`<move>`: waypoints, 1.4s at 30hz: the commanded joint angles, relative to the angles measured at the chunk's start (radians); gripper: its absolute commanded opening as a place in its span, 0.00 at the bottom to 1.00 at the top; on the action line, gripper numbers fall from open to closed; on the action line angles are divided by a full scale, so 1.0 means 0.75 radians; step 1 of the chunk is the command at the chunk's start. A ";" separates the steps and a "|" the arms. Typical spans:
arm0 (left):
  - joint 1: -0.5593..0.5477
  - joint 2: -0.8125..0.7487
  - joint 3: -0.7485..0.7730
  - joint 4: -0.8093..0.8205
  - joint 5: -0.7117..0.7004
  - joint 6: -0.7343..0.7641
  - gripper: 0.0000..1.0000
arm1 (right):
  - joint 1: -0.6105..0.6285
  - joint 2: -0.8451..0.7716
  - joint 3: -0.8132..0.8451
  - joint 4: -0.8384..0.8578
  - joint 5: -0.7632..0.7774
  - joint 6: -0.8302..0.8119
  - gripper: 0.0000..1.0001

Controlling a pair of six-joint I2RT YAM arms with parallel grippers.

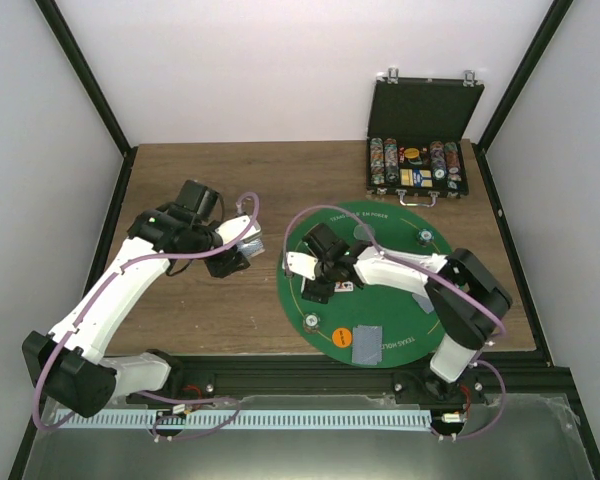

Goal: Distribute texas hold em gaming equipment

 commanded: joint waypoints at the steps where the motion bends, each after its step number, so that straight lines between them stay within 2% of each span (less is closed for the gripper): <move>1: 0.008 -0.016 0.002 -0.003 0.003 0.011 0.50 | -0.005 0.084 -0.002 0.006 0.146 -0.113 0.91; 18: 0.014 -0.002 -0.002 0.001 0.003 0.013 0.50 | -0.005 0.076 -0.079 0.055 0.358 -0.201 0.89; 29: 0.014 -0.001 0.000 -0.003 0.013 0.014 0.50 | -0.005 0.002 -0.087 0.004 0.318 -0.198 0.89; 32: 0.014 -0.002 0.000 -0.005 0.015 0.015 0.50 | -0.005 -0.070 -0.045 -0.006 0.182 -0.133 0.89; 35: 0.015 -0.004 0.000 -0.009 0.020 0.017 0.50 | -0.030 -0.206 0.010 0.016 -0.075 -0.004 0.90; 38: 0.014 -0.006 0.002 -0.015 0.034 0.024 0.50 | -0.150 -0.350 0.060 0.099 -0.437 0.255 0.92; 42: 0.014 -0.007 0.005 -0.024 0.056 0.032 0.50 | -0.298 -0.413 0.084 0.290 -0.836 0.697 0.94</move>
